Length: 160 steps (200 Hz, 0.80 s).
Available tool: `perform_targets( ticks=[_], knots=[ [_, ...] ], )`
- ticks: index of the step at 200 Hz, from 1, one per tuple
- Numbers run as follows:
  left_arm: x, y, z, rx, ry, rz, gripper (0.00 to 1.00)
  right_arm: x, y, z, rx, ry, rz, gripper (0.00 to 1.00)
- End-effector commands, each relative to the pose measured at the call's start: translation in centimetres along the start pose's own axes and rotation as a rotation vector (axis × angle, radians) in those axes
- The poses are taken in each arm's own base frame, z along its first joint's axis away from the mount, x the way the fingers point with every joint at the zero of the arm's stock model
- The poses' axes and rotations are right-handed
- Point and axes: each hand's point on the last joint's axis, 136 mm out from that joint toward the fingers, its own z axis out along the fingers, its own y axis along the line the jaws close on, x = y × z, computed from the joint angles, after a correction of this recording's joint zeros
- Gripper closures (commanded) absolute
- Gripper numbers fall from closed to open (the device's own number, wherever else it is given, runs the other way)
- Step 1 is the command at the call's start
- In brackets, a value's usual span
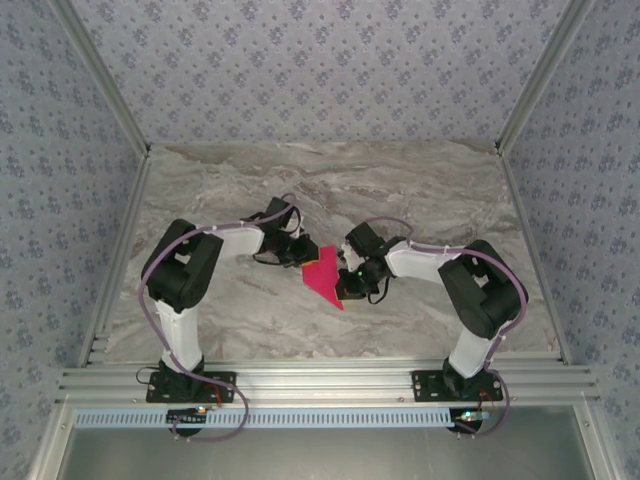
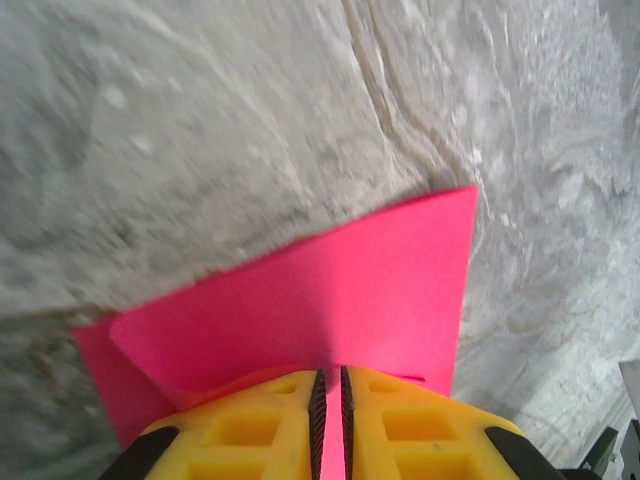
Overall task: Fold a paper plane with a square sheet of paper (fold left side to right side)
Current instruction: Fourth fold the wing at the center of the table.
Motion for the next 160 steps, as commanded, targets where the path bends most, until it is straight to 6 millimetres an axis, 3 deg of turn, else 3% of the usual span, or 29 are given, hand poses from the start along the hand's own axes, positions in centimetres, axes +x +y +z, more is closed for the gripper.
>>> perform_targets(
  ticks=[1,59,75,95,122,136,160],
  knots=[
    [-3.5,3.8,-0.5,-0.118,-0.095,0.004,0.84,5.8,-6.6,1.0,0.275,0.181,0.087,0.95],
    [-6.5,5.8,-2.0,-0.129,-0.124,-0.025,0.84,5.9,-6.6,1.0,0.268,0.182,0.089,0.95],
    [-7.3,4.4,-3.3,-0.092,-0.150,-0.018,0.84,5.7,-6.3,1.0,0.257,0.173,0.088,0.95],
    [-7.8,1.3,-5.7,-0.021,-0.198,0.013,0.82,5.3,-5.9,1.1,0.242,0.160,0.088,0.95],
    [-6.8,-2.3,-7.9,0.060,-0.229,0.049,0.81,4.9,-5.7,1.0,0.240,0.150,0.083,0.95],
    [-5.4,-3.9,-7.6,0.095,-0.206,0.072,0.81,4.8,-5.7,0.9,0.241,0.145,0.082,0.95],
    [-2.2,-5.1,-5.1,0.101,-0.125,0.100,0.81,4.5,-5.6,1.0,0.241,0.141,0.082,0.94]
  ],
)
